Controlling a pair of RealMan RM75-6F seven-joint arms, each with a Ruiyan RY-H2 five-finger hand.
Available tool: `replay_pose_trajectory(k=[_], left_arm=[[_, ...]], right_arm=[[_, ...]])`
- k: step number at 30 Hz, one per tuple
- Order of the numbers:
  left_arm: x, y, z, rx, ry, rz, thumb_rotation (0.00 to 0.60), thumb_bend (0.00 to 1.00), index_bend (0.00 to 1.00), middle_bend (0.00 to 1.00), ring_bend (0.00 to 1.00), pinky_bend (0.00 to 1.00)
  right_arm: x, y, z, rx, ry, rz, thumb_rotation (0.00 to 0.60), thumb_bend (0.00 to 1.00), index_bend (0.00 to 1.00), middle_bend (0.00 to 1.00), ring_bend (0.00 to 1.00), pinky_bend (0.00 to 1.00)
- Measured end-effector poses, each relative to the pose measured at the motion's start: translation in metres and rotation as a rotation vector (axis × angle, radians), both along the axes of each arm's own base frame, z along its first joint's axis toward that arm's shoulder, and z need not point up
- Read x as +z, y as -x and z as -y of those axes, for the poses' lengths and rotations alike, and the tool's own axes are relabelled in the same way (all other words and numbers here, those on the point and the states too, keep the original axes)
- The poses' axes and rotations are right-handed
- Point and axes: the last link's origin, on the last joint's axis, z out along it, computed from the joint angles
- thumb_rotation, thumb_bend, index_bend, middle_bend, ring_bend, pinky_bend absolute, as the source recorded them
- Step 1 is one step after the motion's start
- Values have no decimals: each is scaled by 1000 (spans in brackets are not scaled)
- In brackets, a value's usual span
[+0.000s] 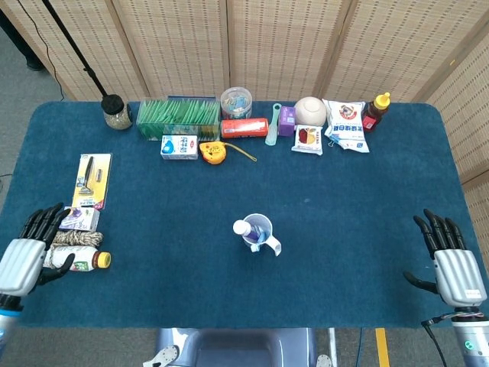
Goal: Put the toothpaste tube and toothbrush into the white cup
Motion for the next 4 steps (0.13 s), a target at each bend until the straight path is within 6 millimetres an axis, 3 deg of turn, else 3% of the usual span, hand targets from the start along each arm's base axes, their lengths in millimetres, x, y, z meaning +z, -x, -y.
replay_pose_trajectory(k=[4], left_arm=[[-2, 8, 10, 53, -21, -60, 600, 352, 0, 0, 0, 0]], right_arm=[[4, 0, -2, 1, 21, 2, 600, 0, 0, 0, 0, 0]])
